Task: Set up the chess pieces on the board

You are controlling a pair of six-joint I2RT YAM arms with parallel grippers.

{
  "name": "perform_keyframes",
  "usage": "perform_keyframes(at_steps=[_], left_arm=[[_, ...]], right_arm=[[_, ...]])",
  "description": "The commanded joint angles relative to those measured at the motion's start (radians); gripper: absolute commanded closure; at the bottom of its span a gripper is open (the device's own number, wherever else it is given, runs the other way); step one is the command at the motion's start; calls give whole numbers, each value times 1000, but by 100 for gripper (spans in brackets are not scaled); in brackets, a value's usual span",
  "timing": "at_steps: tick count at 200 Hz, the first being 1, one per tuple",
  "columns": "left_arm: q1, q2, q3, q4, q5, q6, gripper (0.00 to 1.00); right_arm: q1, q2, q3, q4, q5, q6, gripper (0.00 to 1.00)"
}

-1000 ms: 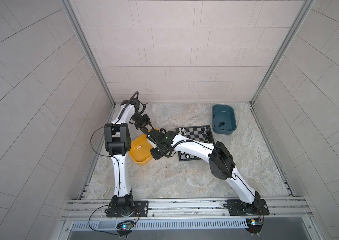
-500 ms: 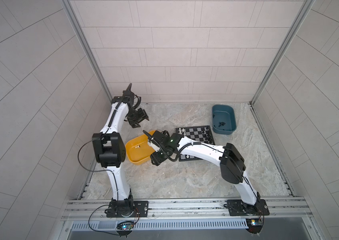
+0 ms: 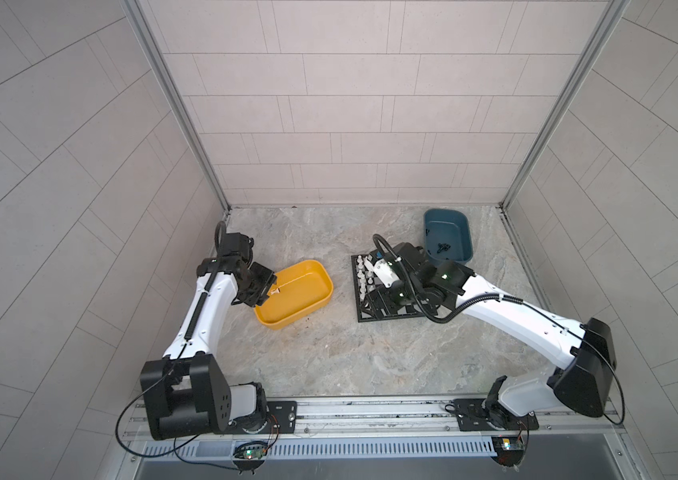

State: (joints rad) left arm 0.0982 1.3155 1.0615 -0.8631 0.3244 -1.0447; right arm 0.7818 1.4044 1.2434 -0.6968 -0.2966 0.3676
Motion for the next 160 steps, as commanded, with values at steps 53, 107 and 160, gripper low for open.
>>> perform_keyframes(at_steps=[53, 107, 160], left_arm=[[-38, 188, 20, 154, -121, -258, 67], [-40, 325, 58, 204, -155, -302, 64], [-51, 425, 114, 216, -166, -309, 59]], right_arm=[[-90, -102, -85, 42, -78, -18, 14], [-112, -123, -104, 34, -79, -24, 14], [-137, -125, -113, 37, -90, -23, 14]])
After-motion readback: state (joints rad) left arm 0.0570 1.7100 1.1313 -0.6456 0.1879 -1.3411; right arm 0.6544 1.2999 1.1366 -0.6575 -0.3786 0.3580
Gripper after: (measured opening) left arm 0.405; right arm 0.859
